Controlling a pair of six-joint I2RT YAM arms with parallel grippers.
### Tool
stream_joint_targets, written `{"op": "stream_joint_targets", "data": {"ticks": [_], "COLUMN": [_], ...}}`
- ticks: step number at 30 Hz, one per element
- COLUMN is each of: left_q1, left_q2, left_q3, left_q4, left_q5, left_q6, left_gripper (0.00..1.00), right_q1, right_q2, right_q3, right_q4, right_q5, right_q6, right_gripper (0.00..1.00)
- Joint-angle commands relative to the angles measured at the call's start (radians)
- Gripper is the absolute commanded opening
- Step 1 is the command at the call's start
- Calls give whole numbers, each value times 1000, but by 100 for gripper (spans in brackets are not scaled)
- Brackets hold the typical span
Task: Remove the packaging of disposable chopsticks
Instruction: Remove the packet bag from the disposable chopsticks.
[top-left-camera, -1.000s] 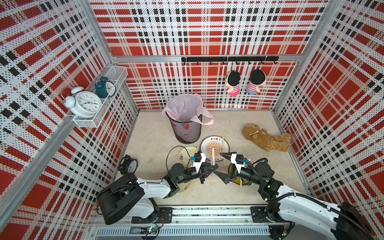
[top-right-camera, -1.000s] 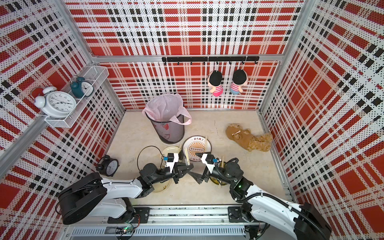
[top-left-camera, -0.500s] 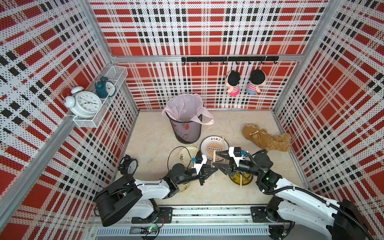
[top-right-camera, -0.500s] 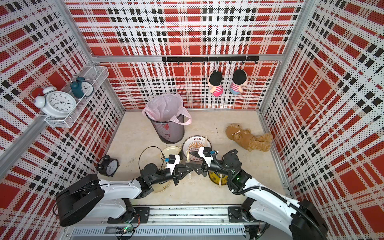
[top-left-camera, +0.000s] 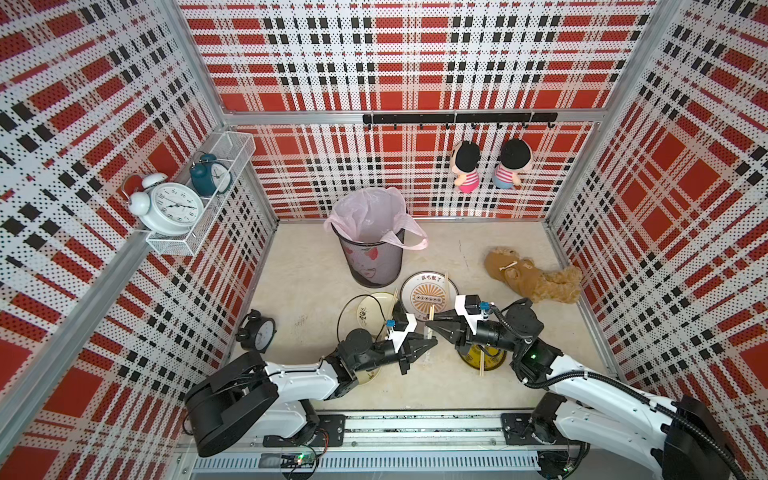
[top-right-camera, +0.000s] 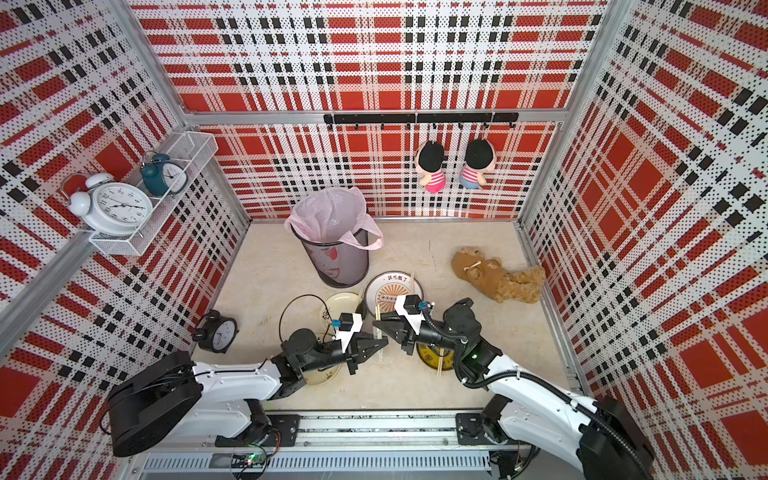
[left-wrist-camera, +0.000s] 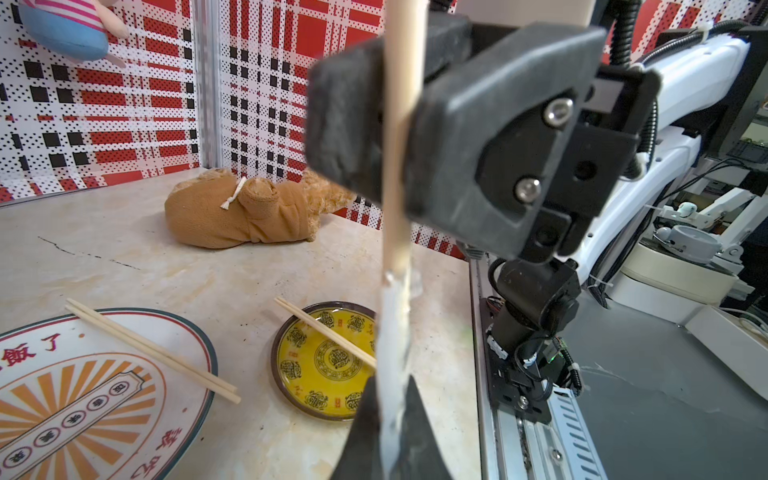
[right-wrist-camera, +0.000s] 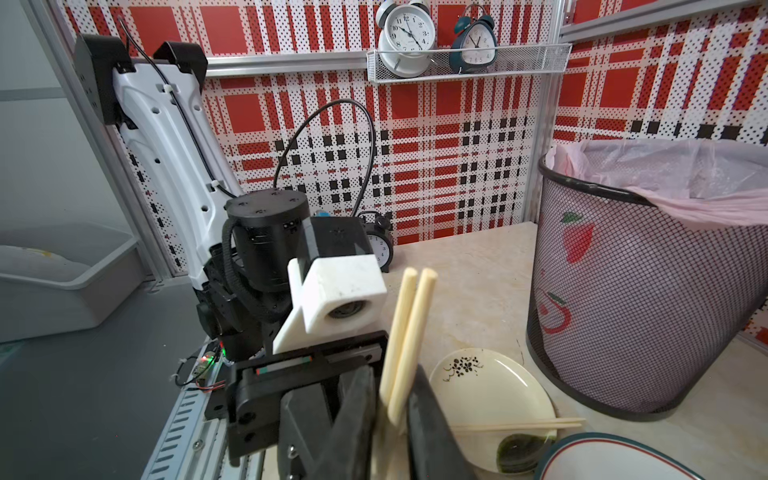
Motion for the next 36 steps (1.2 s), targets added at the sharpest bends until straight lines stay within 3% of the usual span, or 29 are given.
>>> {"op": "stream_joint_targets", "data": {"ticks": [1,4,8,9,10,12,16,21,23,24,25,32,36], "left_q1": [-5,-5,-5,-5,-5,-4,-2,11,14,14,16,14,14], "left_q2": [0,4,-8,-13,-20,-37,-73,-79,-66,-58,-46,7,16], "left_q3": [16,17,14,13,11,4,1,39,51,52,52,39,15], "left_q4": [-13,-18,-18,-18,-19,-5,38,39,38,38,45,83,83], "left_q5": [-19,-25,-22,-26,-29,-47,-72,-72,-56,-59,-58,4,-4], "left_q6": [16,18,14,15,19,22,25,32,31,30,24,10,10], "left_gripper": [0,0,0,8,28,52,61,56,39,22,11,5,16], "right_q1": [-5,-4,-5,-5,-5,-5,-5,-5,-5,-5,-5,-5,-5], "right_q2": [-21,-20,-22,-24,-28,-34,-38,-26,-31,-36,-40,-25,-28], "right_q3": [2,1,-3,-5,-10,-19,-24,-27,-31,-33,-37,-42,-39], "right_q4": [20,16,20,22,26,33,37,53,58,61,63,97,109], "right_q5": [-17,-16,-12,-11,-9,-5,-18,-49,-47,-46,-44,-55,-51], "right_q6": [-13,-16,-16,-16,-16,-15,-10,1,2,4,4,16,19], "right_gripper": [9,0,0,0,0,0,0,0,0,0,0,0,0]}}
